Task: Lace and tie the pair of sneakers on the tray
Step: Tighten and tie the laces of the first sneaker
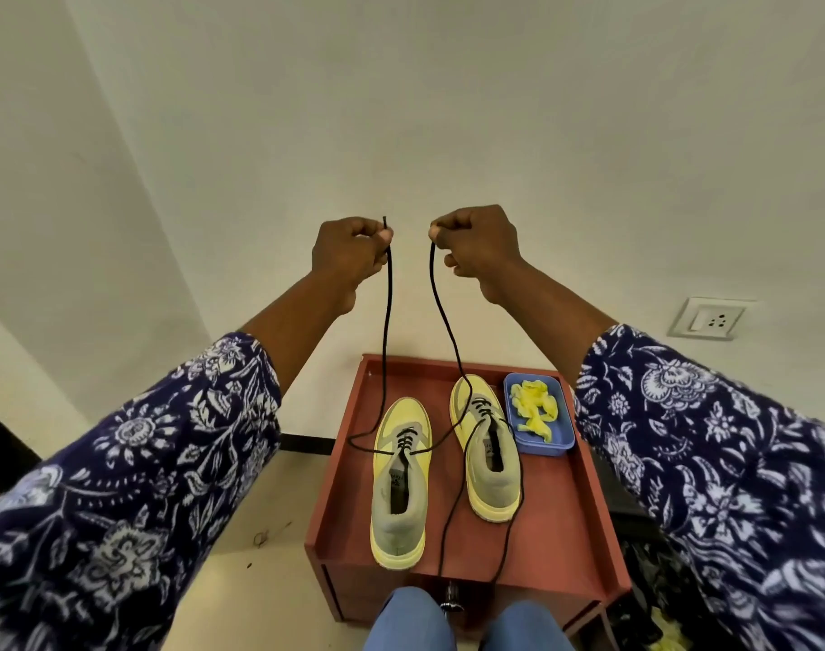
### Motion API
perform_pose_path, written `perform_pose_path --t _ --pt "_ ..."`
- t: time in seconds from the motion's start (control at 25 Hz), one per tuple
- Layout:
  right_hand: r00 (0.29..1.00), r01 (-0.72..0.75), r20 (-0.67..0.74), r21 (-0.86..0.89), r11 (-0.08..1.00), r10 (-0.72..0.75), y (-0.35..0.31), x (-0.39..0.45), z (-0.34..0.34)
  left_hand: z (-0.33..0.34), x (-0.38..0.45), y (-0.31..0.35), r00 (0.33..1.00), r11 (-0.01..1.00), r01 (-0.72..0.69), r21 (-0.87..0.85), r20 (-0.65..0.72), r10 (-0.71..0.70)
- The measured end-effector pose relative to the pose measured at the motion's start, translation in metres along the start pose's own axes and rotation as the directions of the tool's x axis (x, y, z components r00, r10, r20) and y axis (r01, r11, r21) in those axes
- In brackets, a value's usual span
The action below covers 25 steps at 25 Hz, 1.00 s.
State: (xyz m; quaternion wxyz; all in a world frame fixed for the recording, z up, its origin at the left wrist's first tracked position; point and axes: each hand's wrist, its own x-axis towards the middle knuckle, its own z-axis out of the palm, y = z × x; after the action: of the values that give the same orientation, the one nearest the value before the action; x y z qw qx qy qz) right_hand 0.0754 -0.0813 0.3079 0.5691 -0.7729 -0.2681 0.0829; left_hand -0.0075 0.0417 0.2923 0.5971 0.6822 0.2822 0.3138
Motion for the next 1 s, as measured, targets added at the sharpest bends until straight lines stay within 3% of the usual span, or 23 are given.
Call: perform_pose_path --t 0.36,0.6,0.72,0.84,0.92,1.0 --pt "0.98 -0.197 -0.035 -0.138 0.971 0.194 0.136 0.005 0.039 -0.02 0.005 -0.131 0.953 0.969 0.215 0.125 -0.242 -0.18" --pt "0.921 -0.387 -0.09 -0.129 0.913 0.378 0.212 -0.017 0.071 -0.02 -0.004 -0.224 0.907 0.898 0.398 0.187 -0.227 -0.355" --pt "0.84 -0.504 -0.156 0.133 0.854 0.52 0.238 -0.025 0.075 -0.015 -0.011 -0.253 0.88 0.885 0.452 0.111 -0.219 -0.422" --pt "0.803 -0.526 -0.076 0.375 0.763 0.591 0.249 -0.035 0.079 -0.01 -0.015 -0.283 0.811 0.814 0.571 0.104 -0.225 -0.54" --pt "0.805 -0.544 0.012 0.414 0.73 0.593 0.256 -0.042 0.085 -0.005 -0.02 -0.299 0.744 0.746 0.661 0.077 -0.194 -0.639" --pt "0.801 -0.56 -0.017 0.333 0.759 0.598 0.261 -0.051 0.092 0.002 -0.03 -0.304 0.684 0.688 0.724 0.045 -0.171 -0.709"
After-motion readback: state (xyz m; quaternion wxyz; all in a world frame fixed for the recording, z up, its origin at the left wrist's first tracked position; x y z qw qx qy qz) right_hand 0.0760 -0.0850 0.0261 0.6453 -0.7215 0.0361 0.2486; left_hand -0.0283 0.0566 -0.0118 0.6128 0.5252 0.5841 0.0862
